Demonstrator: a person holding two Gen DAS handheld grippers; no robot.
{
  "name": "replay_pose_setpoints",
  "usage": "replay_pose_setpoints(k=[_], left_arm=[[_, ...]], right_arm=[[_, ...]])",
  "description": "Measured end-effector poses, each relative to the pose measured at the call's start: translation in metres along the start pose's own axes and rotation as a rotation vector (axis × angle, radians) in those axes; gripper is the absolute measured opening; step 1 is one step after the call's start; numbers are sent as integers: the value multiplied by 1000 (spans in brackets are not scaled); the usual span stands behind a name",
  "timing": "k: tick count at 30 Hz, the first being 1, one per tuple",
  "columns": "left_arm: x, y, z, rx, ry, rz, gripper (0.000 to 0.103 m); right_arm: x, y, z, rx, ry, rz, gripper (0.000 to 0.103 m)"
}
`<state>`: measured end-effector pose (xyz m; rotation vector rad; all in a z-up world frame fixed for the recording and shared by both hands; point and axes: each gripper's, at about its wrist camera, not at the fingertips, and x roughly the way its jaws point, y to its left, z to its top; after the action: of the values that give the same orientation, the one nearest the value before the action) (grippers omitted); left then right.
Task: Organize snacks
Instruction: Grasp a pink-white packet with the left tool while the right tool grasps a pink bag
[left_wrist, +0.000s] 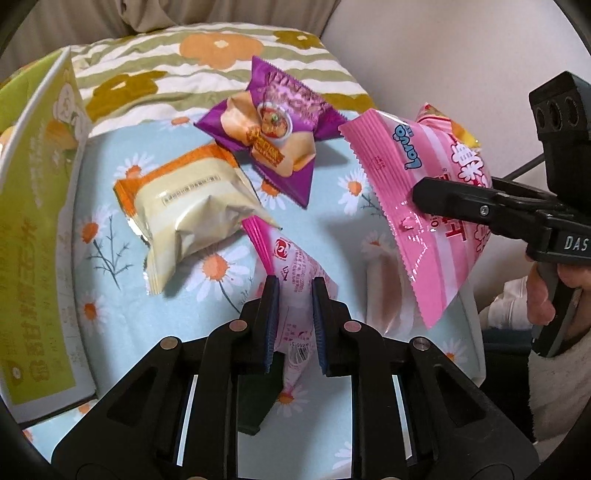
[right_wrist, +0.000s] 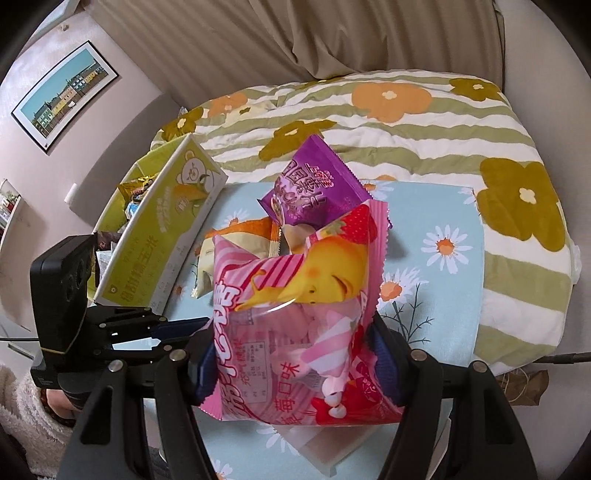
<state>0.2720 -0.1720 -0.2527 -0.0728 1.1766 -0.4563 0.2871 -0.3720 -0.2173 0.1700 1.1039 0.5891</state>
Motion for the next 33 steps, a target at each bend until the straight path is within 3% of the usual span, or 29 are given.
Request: replay_pose_setpoints(k=[8,11,13,23,24,25,26,27,30,33], left_arm=[[-32,-3,14,27,-63,7,11],[-23,-1,14,32,-12,53,11],[-13,2,10,24,31,44,11],[22,-1,-2,122,78,113,13],[28,-1,-2,128,87,123,26],[34,-1,-2,133,101,124,63],[42,-1,-3,136,131,120,92],[49,-1,-4,134,140,124,98],[50,1,-5,110,121,93,99],[61,3,-4,95,156,120,102]], right_arm=[[-15,8,8,-11,-40,0,65],[-20,12,10,-19,-50,1,65],[-21,14,9,-21,-51,3,65],[-7,5,-1,19,-36,6,65],[-5,4,-1,26,-34,5,65],[-2,1,-3,35,-32,3,65],[0,-2,-4,43,-30,6,65],[3,-5,-6,53,-27,8,65],[8,-10,-8,70,-23,7,65],[8,-14,-10,83,-25,5,65]])
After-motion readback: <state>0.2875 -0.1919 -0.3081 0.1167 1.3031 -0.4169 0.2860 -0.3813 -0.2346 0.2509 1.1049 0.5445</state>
